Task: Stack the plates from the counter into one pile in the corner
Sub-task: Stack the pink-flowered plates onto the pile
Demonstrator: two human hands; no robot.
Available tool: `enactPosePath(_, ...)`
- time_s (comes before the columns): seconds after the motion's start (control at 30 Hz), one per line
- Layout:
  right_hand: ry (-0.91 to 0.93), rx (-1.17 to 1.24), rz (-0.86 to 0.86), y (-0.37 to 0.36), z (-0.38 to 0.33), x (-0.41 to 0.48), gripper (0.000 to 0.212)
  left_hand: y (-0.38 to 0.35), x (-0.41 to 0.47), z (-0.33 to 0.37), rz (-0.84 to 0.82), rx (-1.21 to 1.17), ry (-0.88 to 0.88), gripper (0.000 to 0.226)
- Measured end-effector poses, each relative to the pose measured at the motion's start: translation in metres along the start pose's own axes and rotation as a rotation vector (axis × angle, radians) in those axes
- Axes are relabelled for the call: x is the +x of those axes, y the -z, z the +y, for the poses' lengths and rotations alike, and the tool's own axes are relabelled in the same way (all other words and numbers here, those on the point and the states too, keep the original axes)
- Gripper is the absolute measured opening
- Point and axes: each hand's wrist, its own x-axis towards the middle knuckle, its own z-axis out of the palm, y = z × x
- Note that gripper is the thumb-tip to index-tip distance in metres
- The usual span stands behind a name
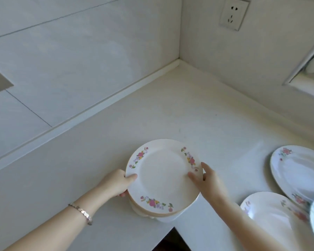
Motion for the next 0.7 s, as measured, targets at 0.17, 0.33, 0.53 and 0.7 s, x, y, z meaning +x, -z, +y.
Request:
enactPosePath(0.17, -0.038, -0.139, 0.041, -0.01, 0.008, -0.007, 0.061, 0.002, 0.014, 0.002, 0.019, 0.197, -0.036, 0.04)
enactPosePath(0.33, -0.051, -0.225, 0.067, -0.021, 0.01, -0.011, 0.065, 0.007, 0.023, 0.0, 0.033, 0.317, -0.053, 0.04)
enactPosePath(0.53, -0.016, -0.192, 0.122, -0.028, 0.008, -0.01, 0.064, 0.007, 0.025, -0.004, 0.115, 0.296, -0.049, 0.027)
enactPosePath(0.7, -0.054, 0.154, 0.052, -0.043, 0.002, 0.0, 0.071, -0.016, 0.03, 0.004, 0.16, -0.411, -0.166, 0.046)
